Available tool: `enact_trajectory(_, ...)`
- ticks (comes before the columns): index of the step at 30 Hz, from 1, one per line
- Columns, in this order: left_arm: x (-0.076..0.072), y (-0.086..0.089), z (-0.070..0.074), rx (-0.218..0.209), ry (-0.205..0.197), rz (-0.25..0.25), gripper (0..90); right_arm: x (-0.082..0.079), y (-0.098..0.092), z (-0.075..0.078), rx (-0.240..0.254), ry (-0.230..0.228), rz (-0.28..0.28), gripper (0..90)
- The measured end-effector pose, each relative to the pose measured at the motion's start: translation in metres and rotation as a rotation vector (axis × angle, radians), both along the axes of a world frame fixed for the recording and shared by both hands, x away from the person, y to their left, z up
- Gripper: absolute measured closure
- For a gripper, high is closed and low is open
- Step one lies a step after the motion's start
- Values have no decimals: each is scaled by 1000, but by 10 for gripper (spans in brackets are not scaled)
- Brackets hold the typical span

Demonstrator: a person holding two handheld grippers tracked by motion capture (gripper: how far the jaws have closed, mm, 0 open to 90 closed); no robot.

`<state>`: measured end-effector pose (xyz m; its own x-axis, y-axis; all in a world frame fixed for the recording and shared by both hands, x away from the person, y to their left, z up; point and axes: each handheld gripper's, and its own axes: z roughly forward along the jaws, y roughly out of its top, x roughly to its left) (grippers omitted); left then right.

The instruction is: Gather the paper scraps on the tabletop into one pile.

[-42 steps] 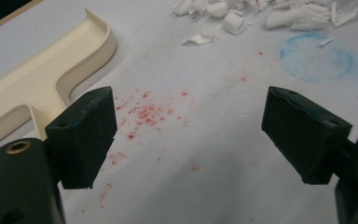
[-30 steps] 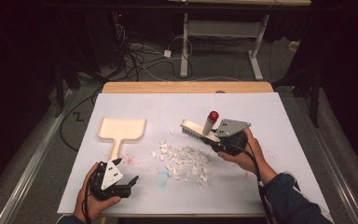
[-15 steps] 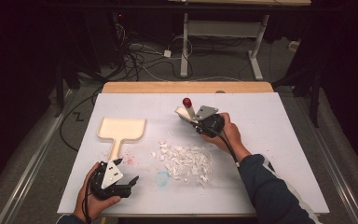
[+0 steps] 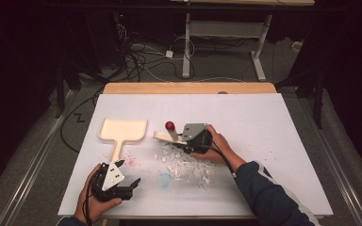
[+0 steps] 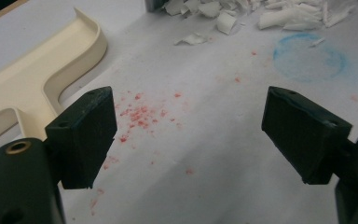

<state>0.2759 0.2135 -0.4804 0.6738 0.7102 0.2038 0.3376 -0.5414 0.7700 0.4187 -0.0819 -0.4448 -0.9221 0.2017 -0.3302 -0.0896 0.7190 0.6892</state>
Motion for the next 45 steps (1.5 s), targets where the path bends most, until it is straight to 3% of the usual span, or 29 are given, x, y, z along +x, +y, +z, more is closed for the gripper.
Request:
enact_trajectory(6,-1,-1,0,-3,11,0,170,-23,-18,7,12,22,117,675)
enact_trajectory(12,-1,-1,1,3,-1,-6,170,-32,-44,22,93,3,60,675)
enact_trajectory(16,-2,-2,0,0,15,-6,170,-36,-70,42,178,3,-34,675)
enact_trajectory(19,-2,-2,1,3,0,-8,170,-43,-91,56,198,-4,-117,674)
enact_trajectory(24,-3,-3,1,11,-2,-15,170,-57,-130,65,161,18,-297,674)
enact_trajectory(28,-4,-4,2,4,6,-12,170,-67,-153,58,82,13,-451,674)
enact_trajectory(31,-3,-6,2,8,1,-18,171,-74,-164,50,58,26,-554,675)
enact_trajectory(33,-3,-8,3,19,-2,-28,171,-74,-167,43,43,49,-606,675)
enact_trajectory(37,-3,-10,4,13,-12,-31,173,-70,-159,26,-10,42,-704,675)
enact_trajectory(39,-3,-11,4,18,-14,-28,179,-69,-150,21,3,69,-693,675)
enact_trajectory(42,-2,-10,3,12,-15,-32,179,-71,-130,16,-8,47,-685,674)
enact_trajectory(45,-1,-9,3,9,-14,-29,178,-72,-108,13,31,74,-652,675)
